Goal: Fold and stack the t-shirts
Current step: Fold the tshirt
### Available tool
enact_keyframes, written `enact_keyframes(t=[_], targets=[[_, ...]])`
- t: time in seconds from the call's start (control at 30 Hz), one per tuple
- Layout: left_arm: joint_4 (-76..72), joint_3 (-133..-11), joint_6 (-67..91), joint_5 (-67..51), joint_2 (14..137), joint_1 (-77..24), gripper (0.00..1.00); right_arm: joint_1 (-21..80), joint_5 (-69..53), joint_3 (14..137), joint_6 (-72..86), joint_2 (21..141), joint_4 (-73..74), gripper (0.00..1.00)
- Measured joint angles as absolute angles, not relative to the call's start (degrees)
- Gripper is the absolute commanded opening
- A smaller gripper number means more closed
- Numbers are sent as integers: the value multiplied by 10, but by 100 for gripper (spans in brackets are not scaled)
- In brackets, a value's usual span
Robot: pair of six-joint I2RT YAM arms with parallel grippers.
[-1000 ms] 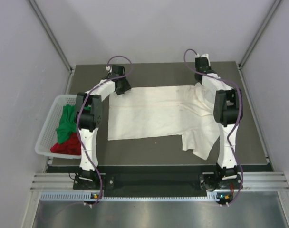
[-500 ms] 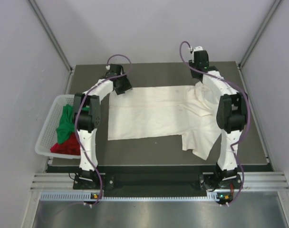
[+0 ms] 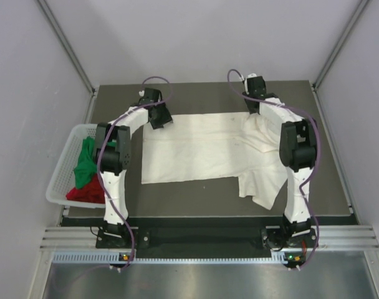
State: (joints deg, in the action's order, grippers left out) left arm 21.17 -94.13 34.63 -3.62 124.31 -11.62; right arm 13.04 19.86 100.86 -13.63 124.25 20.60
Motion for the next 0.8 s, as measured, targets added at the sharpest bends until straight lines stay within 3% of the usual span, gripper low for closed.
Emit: enact_keyframes(t=[0.23,0.33,0.37,0.43,0.6,0.8], targets=[[206,-941,350,-36,1249,-116,57,135,206,997,-151,1274,194,42],[206,-941,352,-33,1249,-116,57,142,243,999,-163,1288,184,35],[206,-941,353,-32,1250,-116,57,143,259,1000,-166,1294,181,18],[205,-940,355,-27,1250,-116,57,145,295,1003,-177,1309,175,0],[206,-940,360,-10,1251,-120,56,135,325,1006,-148,1317,177,0],[209,-949,361,11,1257,-123,56,55,155,965,-13,1257,181,0]])
